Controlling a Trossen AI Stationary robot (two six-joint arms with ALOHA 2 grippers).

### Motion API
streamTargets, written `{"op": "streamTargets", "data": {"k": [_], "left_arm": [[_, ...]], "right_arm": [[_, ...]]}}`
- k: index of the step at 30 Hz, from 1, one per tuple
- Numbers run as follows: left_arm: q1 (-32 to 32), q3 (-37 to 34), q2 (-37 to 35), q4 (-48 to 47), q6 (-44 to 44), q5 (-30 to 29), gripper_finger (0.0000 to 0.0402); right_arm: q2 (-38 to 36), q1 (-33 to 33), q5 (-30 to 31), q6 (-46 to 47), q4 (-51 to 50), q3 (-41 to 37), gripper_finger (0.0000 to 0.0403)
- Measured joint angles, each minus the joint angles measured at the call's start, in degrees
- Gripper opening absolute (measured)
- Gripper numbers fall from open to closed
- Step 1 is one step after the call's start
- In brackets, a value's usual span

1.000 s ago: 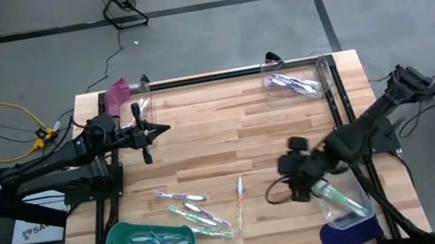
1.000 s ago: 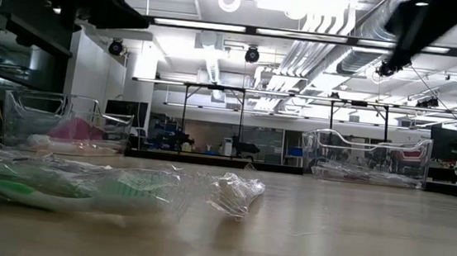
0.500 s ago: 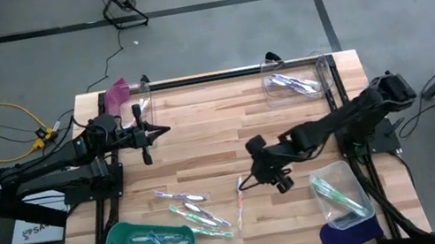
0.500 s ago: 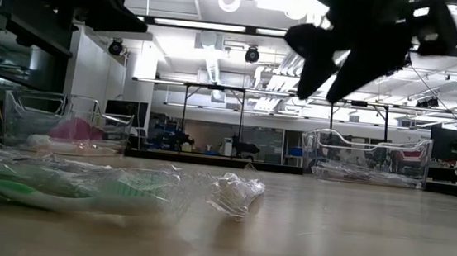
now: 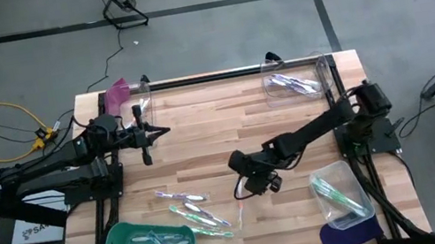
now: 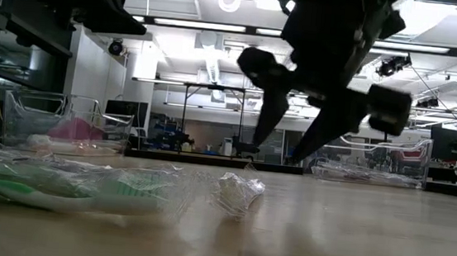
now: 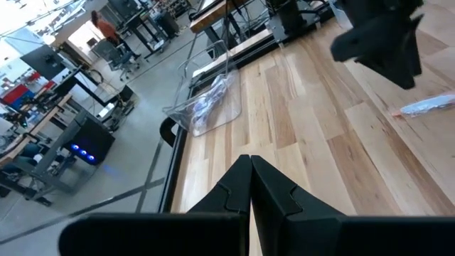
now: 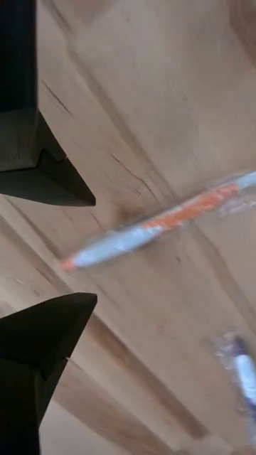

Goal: Pick & Place Toothbrushes
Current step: Put the orange toothbrush into the left transparent bin

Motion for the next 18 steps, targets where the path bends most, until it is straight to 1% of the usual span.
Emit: {"op": "streamTargets", "data": {"k": [6, 12, 18], "left_arm": [[0.00, 0.00, -0.01, -0.17, -0.02, 0.00, 0.0003], [0.00, 0.00, -0.01, -1.16, -0.22, 0.00, 0.0003], [0.00, -0.02, -0.02, -2.74, -0.22, 0.00, 0.0003]], "right_arm": [[2.90, -0.33, -2.32, -4.87, 4.89, 0.00, 0.0203], [4.19, -2.25, -4.66, -5.02, 7.38, 0.00, 0.0204], [4.19, -4.11, -8.67, -4.60, 8.76, 0.00, 0.0204]]}}
